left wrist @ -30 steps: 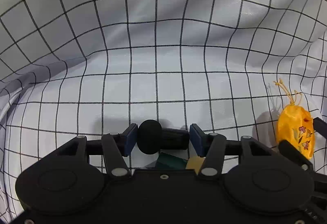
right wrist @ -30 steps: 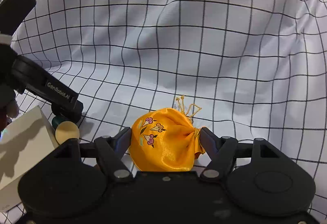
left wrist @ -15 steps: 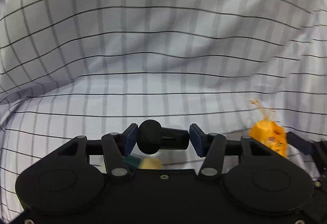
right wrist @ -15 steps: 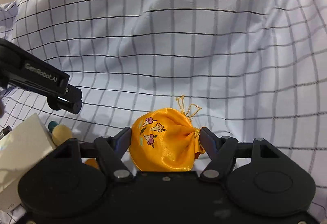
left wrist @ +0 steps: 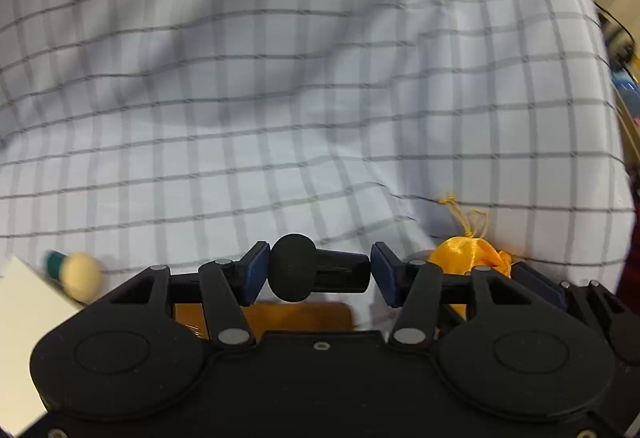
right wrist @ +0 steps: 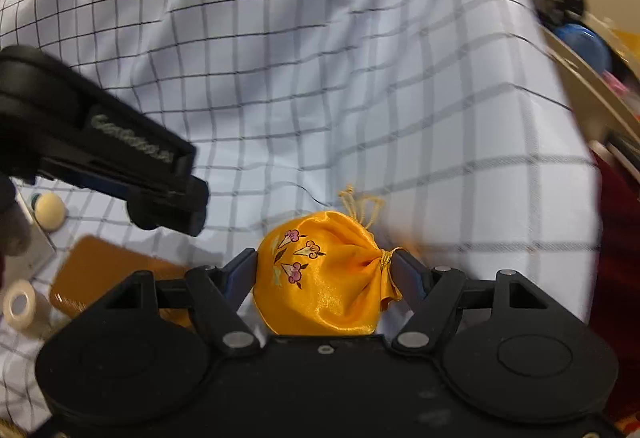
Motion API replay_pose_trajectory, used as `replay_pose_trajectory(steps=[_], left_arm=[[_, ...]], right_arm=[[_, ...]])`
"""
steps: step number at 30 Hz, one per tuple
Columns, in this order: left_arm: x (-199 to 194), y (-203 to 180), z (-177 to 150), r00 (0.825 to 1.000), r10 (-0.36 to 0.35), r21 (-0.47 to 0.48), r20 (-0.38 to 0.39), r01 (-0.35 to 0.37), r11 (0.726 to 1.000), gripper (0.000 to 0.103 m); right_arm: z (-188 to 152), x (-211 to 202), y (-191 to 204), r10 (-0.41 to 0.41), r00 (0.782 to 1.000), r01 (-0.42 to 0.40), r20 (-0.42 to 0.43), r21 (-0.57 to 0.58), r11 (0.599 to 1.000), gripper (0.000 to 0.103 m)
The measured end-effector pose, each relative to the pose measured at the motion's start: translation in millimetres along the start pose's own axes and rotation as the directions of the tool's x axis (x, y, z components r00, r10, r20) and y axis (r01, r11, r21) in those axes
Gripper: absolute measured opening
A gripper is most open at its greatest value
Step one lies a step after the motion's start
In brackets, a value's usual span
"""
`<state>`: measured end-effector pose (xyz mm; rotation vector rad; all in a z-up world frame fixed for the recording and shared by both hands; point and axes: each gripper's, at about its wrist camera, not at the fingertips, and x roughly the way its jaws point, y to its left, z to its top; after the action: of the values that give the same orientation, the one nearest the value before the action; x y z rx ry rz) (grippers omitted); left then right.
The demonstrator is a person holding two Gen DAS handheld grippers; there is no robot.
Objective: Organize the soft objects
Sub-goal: 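Carry the black item in the left gripper toward the basket while the right carries the pouch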
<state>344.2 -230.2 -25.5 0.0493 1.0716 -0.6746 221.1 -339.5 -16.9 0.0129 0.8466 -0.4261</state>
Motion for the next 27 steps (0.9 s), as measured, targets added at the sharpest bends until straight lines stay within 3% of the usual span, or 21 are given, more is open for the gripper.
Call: replay_pose_trajectory(steps=[7, 13, 20, 24, 27], left_arm=[[-16.2, -34.1, -35.3, 0.999, -0.047, 0.057, -0.023, 0.049, 0.997, 0.053], [-65.7, -41.7, -74.8, 0.998, -0.057, 0.068, 0.001, 0.057, 0.996, 0.053], [-140.2, -33.2, -127.7, 0.995, 0.009, 0.051, 0.100, -0.014, 0.999, 0.053], [-177.2, -28.0, -161.6, 0.981, 0.095, 0.062, 0.172, -0.107, 0.992, 0.053], [-195.1, -22.9, -183.7, 0.974, 0.122, 0.032, 0.192, -0.130, 0.991, 0.053]], right_arm=[[-39.1, -34.6, -19.0, -0.006, 1.000, 0.006, -0.012, 0.011, 1.000, 0.072], [-76.4, -81.3, -15.8, 0.036, 0.999, -0.037, 0.015, 0.016, 0.999, 0.071], [-109.5, -139.9, -5.3, 0.100, 0.992, -0.102, 0.073, 0.031, 0.994, 0.072], [-124.9, -174.8, 0.1, 0.129, 0.984, -0.136, 0.123, 0.048, 0.990, 0.072], [-136.3, -197.4, 3.5, 0.136, 0.978, -0.147, 0.158, 0.061, 0.987, 0.072]])
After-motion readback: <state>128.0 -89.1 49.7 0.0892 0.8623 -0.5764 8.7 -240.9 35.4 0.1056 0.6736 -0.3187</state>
